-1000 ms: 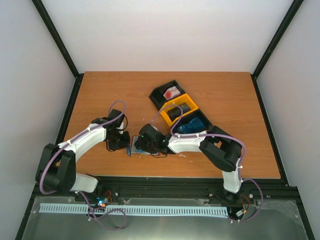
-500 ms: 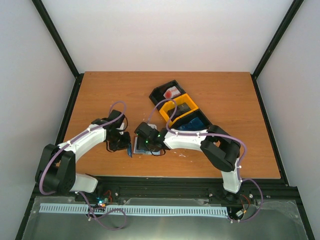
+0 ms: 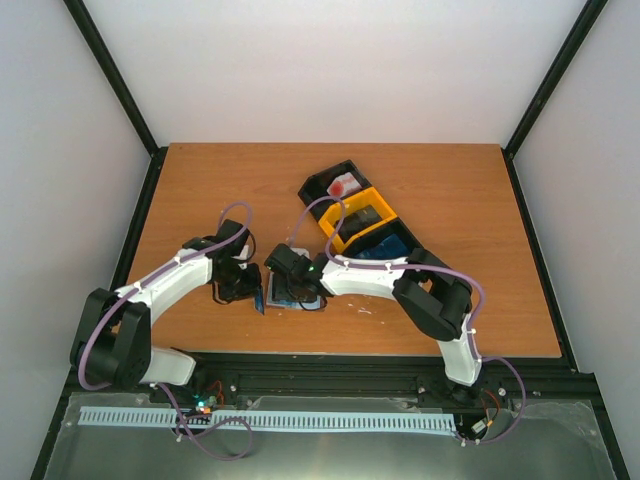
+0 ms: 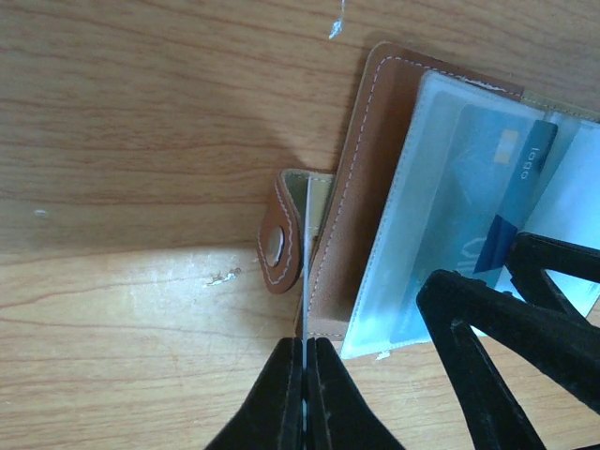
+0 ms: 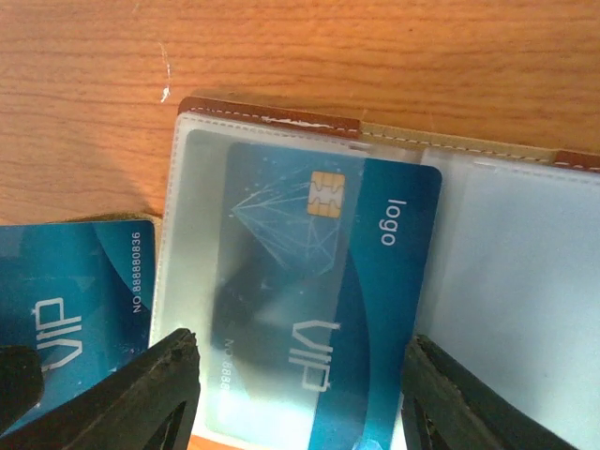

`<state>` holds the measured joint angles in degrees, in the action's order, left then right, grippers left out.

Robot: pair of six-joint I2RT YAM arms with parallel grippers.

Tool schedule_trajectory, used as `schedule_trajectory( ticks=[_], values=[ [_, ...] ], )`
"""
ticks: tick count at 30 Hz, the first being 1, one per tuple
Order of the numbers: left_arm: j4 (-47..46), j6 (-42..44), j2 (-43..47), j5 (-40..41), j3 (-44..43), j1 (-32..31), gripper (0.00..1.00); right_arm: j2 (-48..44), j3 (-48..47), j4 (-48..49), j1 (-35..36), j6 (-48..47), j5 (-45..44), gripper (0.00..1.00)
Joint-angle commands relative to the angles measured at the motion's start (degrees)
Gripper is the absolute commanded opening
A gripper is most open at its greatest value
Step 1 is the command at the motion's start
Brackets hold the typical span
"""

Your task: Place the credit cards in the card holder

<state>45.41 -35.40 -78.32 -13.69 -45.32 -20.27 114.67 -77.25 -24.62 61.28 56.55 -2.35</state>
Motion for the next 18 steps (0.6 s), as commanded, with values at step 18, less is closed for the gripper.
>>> schedule_trajectory(
  ticks=[18],
  values=[
    [-0.4, 0.0, 2.1, -0.3, 0.4, 0.2, 0.01, -0.8, 2.9, 3.6, 0.2, 1.2, 0.6, 0.56]
  ],
)
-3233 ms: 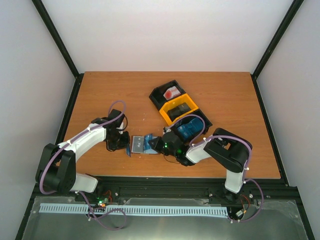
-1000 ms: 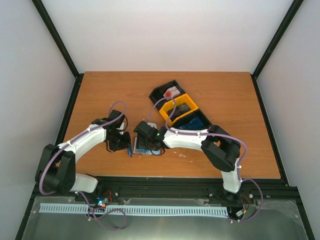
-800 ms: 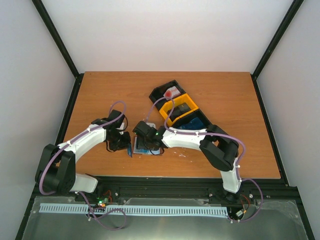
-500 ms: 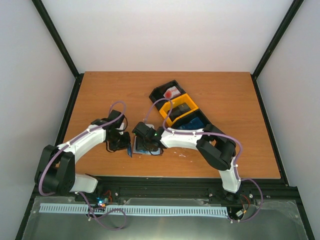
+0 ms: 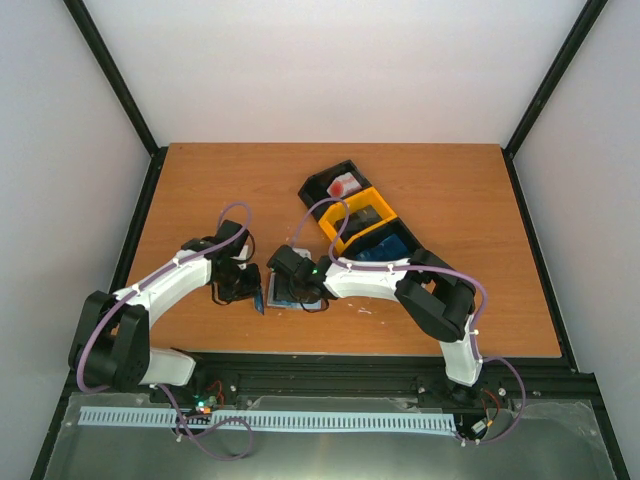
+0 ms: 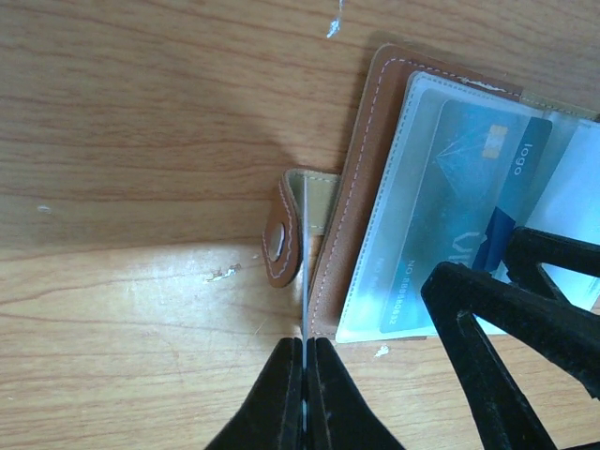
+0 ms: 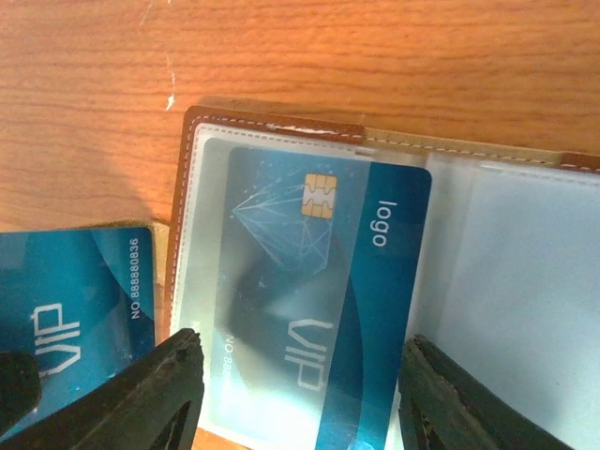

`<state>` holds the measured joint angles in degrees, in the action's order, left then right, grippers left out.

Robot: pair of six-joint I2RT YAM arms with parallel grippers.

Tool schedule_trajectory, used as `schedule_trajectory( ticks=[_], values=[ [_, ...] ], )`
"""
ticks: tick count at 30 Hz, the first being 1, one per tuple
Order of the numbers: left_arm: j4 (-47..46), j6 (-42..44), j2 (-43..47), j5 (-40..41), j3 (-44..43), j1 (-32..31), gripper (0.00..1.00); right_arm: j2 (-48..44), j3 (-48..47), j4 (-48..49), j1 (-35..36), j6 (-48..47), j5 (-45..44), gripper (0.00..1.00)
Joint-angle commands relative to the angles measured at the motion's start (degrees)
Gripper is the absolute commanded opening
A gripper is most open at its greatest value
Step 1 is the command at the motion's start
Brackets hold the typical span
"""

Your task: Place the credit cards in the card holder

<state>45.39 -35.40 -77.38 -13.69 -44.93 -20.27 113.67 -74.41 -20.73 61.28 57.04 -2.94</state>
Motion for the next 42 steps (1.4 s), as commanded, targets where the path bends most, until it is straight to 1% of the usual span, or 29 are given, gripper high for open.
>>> schedule_trajectory(
  ticks=[1, 3, 6, 9, 13, 17, 20, 22, 24, 26, 28, 30, 35, 38, 42],
  values=[
    [-0.5, 0.0, 1.1, -0.2, 0.0, 0.2, 0.01, 0.0, 0.6, 1.5, 0.2, 0.5, 2.6, 0.55],
    [-0.4, 0.0, 1.1, -0.4, 0.0, 0.2, 0.01, -0.3, 1.7, 6.5, 0.1, -0.1, 6.0, 0.54],
    [-0.6, 0.0, 1.1, -0.8, 0.0, 0.2, 0.01, -0.7, 3.5, 11.3, -0.4, 0.2, 9.6, 0.54],
    [-0.6, 0.0, 1.5, -0.8, 0.0, 0.2, 0.01, -1.8, 4.9, 12.7, -1.1, 0.4, 9.5, 0.53],
    [0.3, 0.0, 2.1, -0.3, -0.6, 0.2, 0.01, -5.1, 6.7, 11.3, -2.2, 0.0, 6.2, 0.54],
    [2.9, -0.1, 3.3, 2.1, -3.0, 0.2, 0.01, -10.4, 7.7, 8.2, -3.3, -2.4, 2.4, 0.57],
    [5.2, -0.2, 5.0, 4.6, -5.7, 0.1, 0.01, -15.0, 8.8, 4.4, -4.3, -3.8, -1.2, 0.59],
    [5.4, 0.5, 6.5, 4.1, -7.4, 0.2, 0.01, -17.4, 10.3, 1.7, -5.6, -3.7, -2.4, 0.58],
    [3.0, 2.2, 8.2, 0.8, -8.3, 0.2, 0.01, -18.9, 11.7, -0.5, -6.9, -4.1, -2.1, 0.57],
    [-1.4, 3.5, 10.0, -4.7, -7.5, 0.2, 0.01, -19.3, 12.3, -3.3, -8.0, -5.2, -1.2, 0.56],
    [-6.8, 4.0, 11.5, -9.9, -5.2, 0.1, 0.01, -19.3, 12.6, -5.5, -8.3, -7.0, 0.4, 0.55],
    [-11.3, 3.7, 11.8, -12.7, -1.9, 0.2, 0.01, -18.8, 12.4, -6.9, -8.4, -9.1, 2.7, 0.54],
    [-20.6, 2.8, 10.8, -14.6, 2.9, 0.2, 0.01, -15.2, 10.0, -11.6, -8.4, -12.8, 8.8, 0.49],
    [-20.6, 2.7, 8.2, -14.6, 3.1, 0.2, 0.01, -13.7, 9.0, -13.5, -8.4, -13.4, 9.9, 0.47],
    [-21.1, 3.4, 5.9, -15.7, 4.8, 0.2, 0.01, -13.2, 8.6, -14.1, -8.4, -13.5, 10.4, 0.46]
  ],
)
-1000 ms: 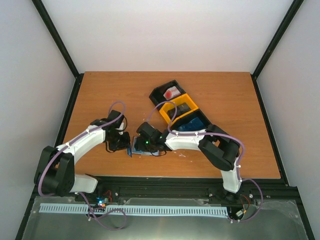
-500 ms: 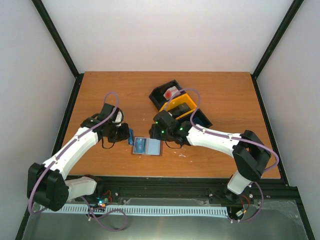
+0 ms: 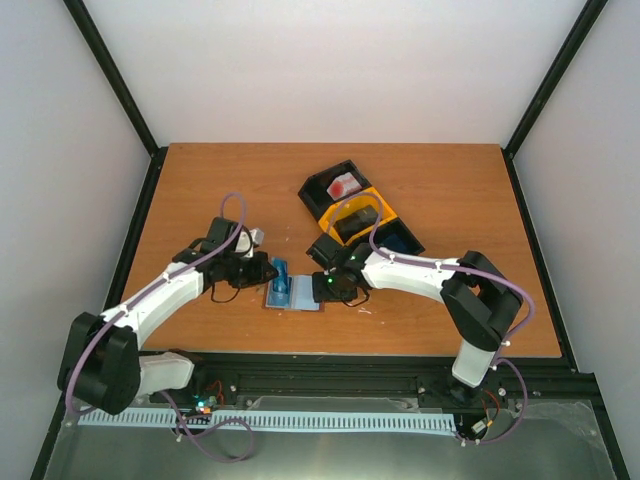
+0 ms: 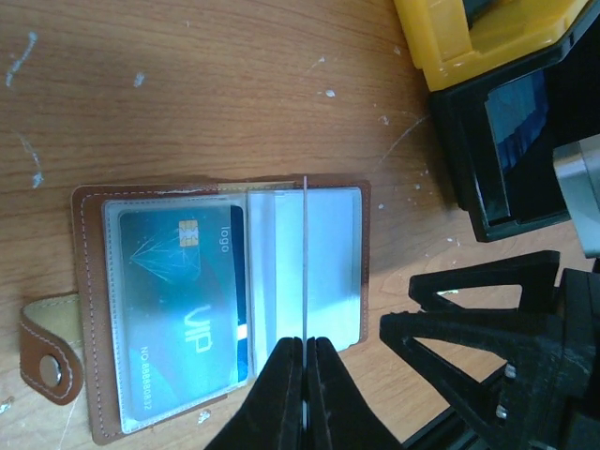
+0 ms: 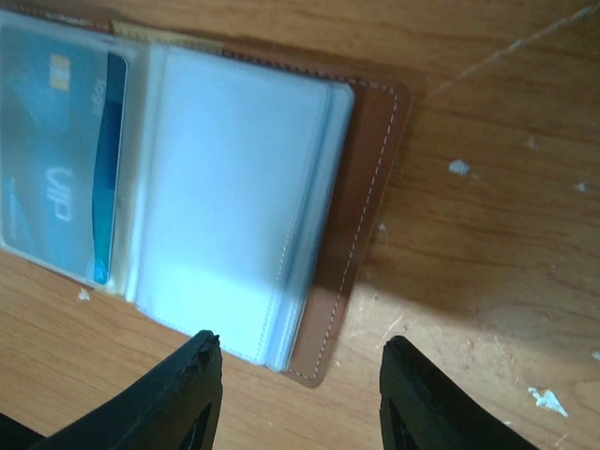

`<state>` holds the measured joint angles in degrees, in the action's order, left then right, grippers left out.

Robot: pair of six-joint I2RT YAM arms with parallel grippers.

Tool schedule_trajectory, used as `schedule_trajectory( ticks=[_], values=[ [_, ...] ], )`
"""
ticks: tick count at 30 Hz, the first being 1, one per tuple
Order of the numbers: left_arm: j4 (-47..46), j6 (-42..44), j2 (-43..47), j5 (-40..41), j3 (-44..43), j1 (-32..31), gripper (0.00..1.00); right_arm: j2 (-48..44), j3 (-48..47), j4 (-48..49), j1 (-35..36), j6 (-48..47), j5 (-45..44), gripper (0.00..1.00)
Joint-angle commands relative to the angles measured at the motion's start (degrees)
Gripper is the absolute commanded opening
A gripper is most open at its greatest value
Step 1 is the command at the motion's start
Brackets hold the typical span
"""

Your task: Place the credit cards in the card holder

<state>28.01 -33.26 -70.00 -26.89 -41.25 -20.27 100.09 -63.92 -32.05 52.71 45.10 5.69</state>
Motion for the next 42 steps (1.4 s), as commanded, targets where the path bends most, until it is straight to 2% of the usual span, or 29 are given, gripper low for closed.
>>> schedule_trajectory(
  ticks=[1, 8, 23, 42],
  values=[
    [-4.2, 1.2, -2.0, -2.8, 1.6, 0.2, 0.01, 0.5, -1.9, -2.9, 0.2, -1.5, 1.8, 0.46],
    [-7.1, 0.6, -6.1, -3.6, 4.6, 0.2, 0.01, 2.4, -2.9, -3.4, 0.2, -1.5, 2.9, 0.46],
    [-15.1, 0.4, -9.2, -8.9, 9.1, 0.1, 0.01, 5.4, -1.9, -0.7, 0.2, 0.0, 3.8, 0.39],
    [-21.4, -1.2, -8.6, -6.3, 11.9, 0.1, 0.01, 8.0, -1.8, -2.8, -0.3, 0.4, 2.0, 0.29]
  ],
)
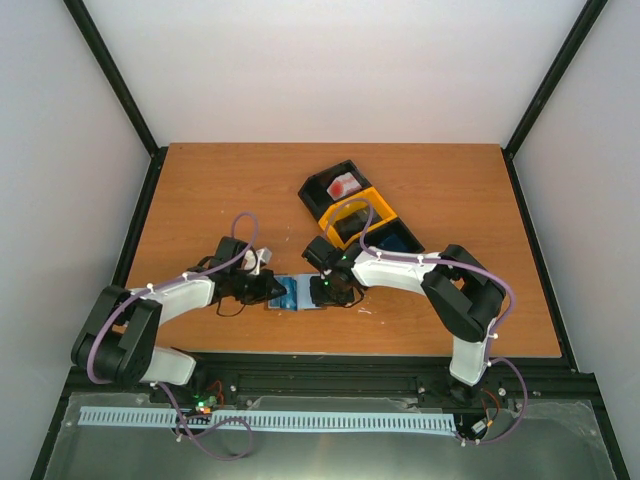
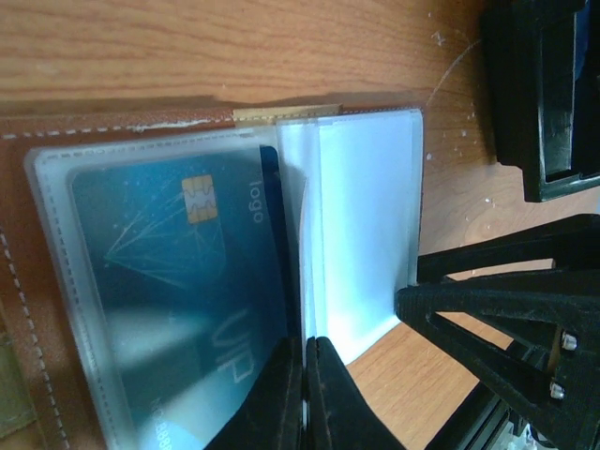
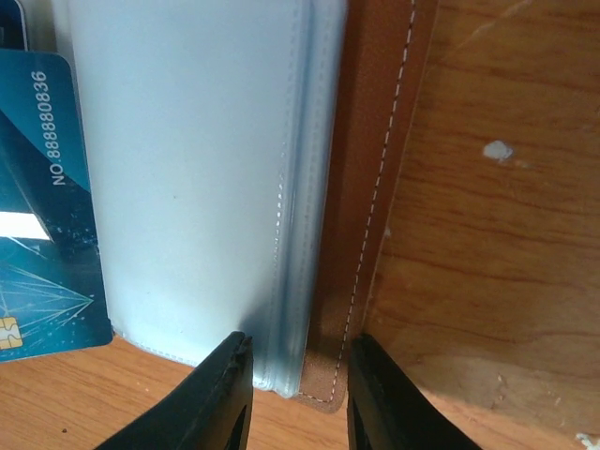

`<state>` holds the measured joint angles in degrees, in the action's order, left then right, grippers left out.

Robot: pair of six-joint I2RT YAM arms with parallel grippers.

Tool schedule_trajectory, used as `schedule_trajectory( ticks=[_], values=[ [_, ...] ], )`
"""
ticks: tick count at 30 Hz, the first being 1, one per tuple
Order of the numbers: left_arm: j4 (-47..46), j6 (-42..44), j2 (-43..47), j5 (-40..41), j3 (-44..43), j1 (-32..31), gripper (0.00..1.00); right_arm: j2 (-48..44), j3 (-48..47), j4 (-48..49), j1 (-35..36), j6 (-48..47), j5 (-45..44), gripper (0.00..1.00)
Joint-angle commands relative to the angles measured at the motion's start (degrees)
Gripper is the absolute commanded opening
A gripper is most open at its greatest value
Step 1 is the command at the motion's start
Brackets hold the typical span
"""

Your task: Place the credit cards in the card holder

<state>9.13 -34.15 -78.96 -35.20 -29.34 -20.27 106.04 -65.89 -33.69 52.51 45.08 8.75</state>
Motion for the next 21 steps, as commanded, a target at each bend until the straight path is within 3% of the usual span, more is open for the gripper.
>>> schedule_trajectory(
  ticks=[1, 21],
  values=[
    [-2.5, -0.2, 0.0, 2.0, -0.2, 0.2, 0.01, 2.1, 0.2, -1.2, -0.2, 0.4, -1.0, 0.29],
    [-7.2, -1.4, -5.6, -2.4, -0.7, 0.1, 0.01, 3.8, -0.2, -1.5, -0.3, -0.1, 0.3, 0.28]
  ],
)
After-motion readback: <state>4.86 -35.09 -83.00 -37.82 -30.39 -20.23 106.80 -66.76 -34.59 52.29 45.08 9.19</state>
